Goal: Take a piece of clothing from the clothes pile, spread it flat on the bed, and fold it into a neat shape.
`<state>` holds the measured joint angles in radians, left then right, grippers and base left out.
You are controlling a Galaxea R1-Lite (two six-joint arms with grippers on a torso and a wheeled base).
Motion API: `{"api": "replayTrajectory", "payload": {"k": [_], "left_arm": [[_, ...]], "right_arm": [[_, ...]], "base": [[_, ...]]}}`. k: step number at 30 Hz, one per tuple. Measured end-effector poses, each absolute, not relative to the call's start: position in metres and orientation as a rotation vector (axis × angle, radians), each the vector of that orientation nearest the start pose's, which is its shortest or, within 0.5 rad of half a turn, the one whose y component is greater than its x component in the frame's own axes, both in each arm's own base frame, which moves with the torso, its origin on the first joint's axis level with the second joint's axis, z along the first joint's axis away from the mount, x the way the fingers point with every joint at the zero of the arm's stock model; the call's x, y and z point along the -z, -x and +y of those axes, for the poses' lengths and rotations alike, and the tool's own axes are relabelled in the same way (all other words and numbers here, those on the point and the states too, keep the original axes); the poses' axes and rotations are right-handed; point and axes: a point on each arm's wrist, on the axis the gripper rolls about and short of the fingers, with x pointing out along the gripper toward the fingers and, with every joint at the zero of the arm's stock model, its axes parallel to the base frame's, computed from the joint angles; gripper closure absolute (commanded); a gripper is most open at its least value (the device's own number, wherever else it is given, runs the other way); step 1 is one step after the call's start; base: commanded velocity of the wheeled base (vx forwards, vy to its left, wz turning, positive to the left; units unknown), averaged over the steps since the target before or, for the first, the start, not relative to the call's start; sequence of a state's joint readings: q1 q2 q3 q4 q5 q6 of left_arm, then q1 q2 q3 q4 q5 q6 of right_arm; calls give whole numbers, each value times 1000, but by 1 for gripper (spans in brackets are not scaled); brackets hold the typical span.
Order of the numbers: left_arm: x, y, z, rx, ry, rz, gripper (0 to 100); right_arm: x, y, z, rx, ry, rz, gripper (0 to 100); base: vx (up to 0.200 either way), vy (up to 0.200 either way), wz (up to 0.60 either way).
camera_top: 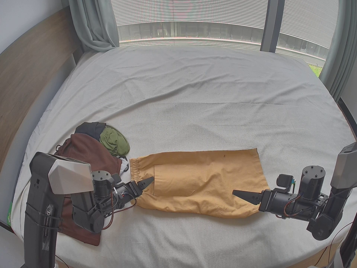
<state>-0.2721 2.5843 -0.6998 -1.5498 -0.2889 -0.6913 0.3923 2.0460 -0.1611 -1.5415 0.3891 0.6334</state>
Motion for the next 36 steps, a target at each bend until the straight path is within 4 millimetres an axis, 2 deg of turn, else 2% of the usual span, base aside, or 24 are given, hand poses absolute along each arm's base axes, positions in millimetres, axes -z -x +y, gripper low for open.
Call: {"api": "replayTrajectory", "payload": {"k": [21, 36], "left_arm": [[62, -352, -100, 431, 676, 528, 100], [30, -351, -72, 448, 698, 475, 100]], "right_arm": [[-37, -230, 101, -621, -577, 598, 0], [-35, -231, 99, -608, -579, 605, 0]], "base": [[0, 0, 0], [0, 0, 0]]}}
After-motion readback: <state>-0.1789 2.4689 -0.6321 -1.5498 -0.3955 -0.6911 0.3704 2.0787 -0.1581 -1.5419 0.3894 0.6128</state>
